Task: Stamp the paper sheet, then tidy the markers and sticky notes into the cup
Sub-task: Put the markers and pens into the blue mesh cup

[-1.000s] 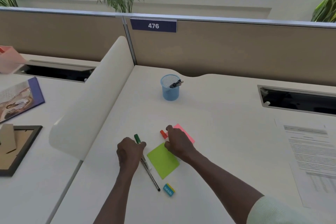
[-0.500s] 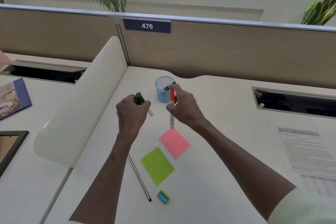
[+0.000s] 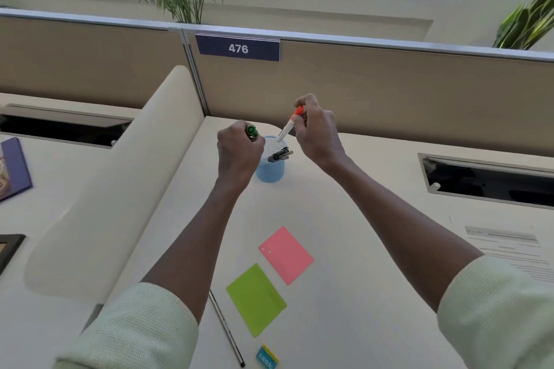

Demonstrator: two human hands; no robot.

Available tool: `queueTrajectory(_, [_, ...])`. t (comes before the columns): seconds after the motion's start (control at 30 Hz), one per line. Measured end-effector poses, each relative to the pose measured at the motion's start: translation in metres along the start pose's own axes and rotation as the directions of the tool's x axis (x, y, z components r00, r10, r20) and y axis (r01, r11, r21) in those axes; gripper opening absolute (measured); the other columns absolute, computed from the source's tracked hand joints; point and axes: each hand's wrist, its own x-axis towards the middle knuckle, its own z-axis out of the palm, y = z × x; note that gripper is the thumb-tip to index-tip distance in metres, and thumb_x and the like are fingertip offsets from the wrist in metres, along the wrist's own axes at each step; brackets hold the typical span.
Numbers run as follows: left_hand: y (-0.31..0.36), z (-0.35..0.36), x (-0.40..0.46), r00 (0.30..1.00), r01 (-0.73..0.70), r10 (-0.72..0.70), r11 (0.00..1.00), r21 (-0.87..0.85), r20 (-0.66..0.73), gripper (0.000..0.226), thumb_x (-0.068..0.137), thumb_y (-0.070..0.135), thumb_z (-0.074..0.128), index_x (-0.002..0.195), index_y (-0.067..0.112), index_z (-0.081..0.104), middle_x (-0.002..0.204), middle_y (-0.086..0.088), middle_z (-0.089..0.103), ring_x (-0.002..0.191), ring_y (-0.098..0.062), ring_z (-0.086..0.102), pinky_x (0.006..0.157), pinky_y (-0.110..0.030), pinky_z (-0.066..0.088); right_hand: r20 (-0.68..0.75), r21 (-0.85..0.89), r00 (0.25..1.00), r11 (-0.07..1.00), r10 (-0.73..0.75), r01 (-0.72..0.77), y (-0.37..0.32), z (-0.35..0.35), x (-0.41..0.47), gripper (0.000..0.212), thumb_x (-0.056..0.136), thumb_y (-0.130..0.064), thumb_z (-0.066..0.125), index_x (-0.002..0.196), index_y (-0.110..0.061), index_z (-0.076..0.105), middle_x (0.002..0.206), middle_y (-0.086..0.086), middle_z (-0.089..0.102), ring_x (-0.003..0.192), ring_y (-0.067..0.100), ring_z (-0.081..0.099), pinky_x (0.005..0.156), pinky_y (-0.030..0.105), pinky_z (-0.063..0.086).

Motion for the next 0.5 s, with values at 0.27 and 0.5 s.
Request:
queueTrajectory(0.27, [-0.02,0.036,-0.005,0.981,0.008,-0.02,0.998,0.065,0.192,0.019,0.08,0.007,0.062,0.096,0.003,0.072,0.09,-0.017,0.072,0.078,-0.031,0.064,0.068,-0.032,0.049,0.213,-0.046,0.972,0.995,0.098,-0.09,0.025,0.023,-0.001,0.022,0.093,-0.011,0.045,0.11,-0.011,0.058,0.095,0.015,0.069,0.082,0.032,0.063,0.073,0.044,0.056])
queueTrajectory(0.5, [-0.03,0.026,-0.013,0.986,-0.033,0.044,0.997,-0.068,0.159,0.027,0.082,0.007,0.065,0.108,0.005,0.072,0.101,-0.011,0.074,0.091,-0.023,0.07,0.09,-0.036,0.054,0.291,-0.082,0.945,0.988,0.151,-0.133,0.033,0.021,-0.009,0.031,0.097,-0.019,0.049,0.125,-0.009,0.058,0.12,0.02,0.064,0.104,0.031,0.064,0.09,0.044,0.054])
